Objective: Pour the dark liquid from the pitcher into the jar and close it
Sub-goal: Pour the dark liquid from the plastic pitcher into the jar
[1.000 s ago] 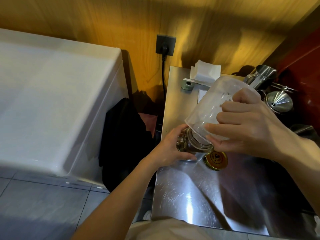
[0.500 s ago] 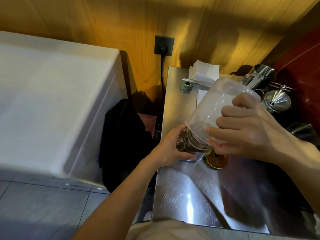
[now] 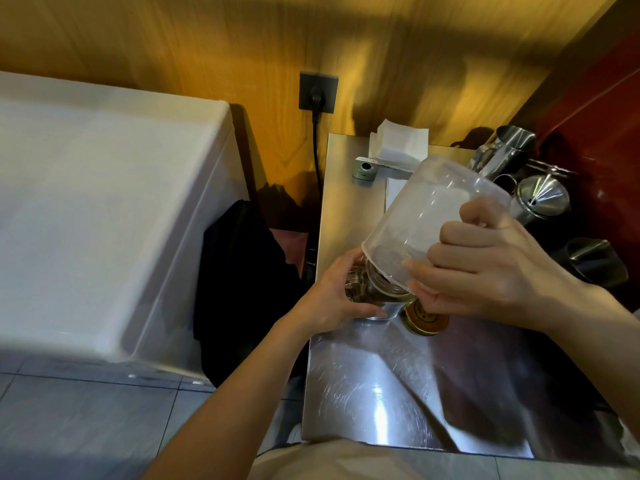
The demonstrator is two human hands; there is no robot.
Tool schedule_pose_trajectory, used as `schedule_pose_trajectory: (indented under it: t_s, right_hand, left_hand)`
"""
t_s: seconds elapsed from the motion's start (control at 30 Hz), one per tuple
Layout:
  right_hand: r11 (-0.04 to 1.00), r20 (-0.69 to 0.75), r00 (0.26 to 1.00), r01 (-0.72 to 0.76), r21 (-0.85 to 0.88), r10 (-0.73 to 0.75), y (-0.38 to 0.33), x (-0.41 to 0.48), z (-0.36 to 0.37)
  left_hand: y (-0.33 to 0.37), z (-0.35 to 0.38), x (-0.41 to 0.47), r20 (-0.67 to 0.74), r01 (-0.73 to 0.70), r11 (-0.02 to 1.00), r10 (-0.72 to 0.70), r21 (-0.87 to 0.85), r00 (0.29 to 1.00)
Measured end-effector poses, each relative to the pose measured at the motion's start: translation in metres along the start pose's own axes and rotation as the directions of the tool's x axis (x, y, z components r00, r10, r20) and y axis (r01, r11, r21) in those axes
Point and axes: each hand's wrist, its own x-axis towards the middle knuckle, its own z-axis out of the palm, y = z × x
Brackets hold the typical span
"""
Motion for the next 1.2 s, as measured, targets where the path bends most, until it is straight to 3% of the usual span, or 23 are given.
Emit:
schedule_pose_trajectory:
  t_s: [0.3, 0.4, 0.5, 0.6, 0.7, 0.77, 0.9, 1.03, 1.2]
  right_hand:
    - [0.980, -0.099, 0.978, -0.178, 0.087, 0.186, 0.000, -0.007, 0.000]
    - [0.943, -0.192, 0.926, -0.303, 0.138, 0.326, 0.000, -0.014, -0.002]
    - [0.852, -0.239, 0.825, -0.452, 0.264, 0.512, 0.001, -0.025, -0.002]
    - [0.645, -0.198, 0.631, -0.634, 0.427, 0.750, -0.007, -0.033, 0.003]
    - [0.310, -0.127, 0.297, -0.721, 0.620, 0.946, -0.020, -0.042, 0.012]
    - [0.113, -0.079, 0.081, -0.663, 0.740, 0.994, -0.026, -0.048, 0.020]
    - [-0.088, -0.025, -0.248, -0.435, 0.896, 0.969, -0.035, -0.060, 0.034]
    - [-0.182, 0.014, -0.431, -0.351, 0.918, 0.902, -0.044, -0.087, 0.050]
    - [-0.248, 0.052, -0.521, -0.314, 0.917, 0.852, -0.058, -0.115, 0.065]
  left_hand:
    - [0.002, -0.001, -0.003, -0.013, -0.030, 1.000, 0.030, 0.002, 0.999]
    - [0.004, 0.000, -0.004, -0.029, -0.066, 0.998, 0.066, 0.016, 0.997]
    - [0.004, -0.001, -0.003, -0.026, -0.063, 0.998, 0.064, 0.025, 0.998]
    - [0.003, -0.003, -0.003, -0.011, -0.059, 0.997, 0.060, 0.047, 0.998]
    - [0.002, -0.004, -0.002, -0.007, -0.055, 0.997, 0.056, 0.055, 0.998]
    - [0.001, -0.004, -0.002, -0.005, -0.059, 0.996, 0.059, 0.062, 0.998]
    - [-0.001, -0.003, -0.001, 0.002, -0.071, 0.997, 0.071, 0.034, 0.997]
    - [-0.001, -0.002, 0.000, 0.019, -0.101, 0.994, 0.102, -0.030, 0.995]
    - [0.001, -0.001, -0.001, 0.010, -0.127, 0.992, 0.127, -0.026, 0.992]
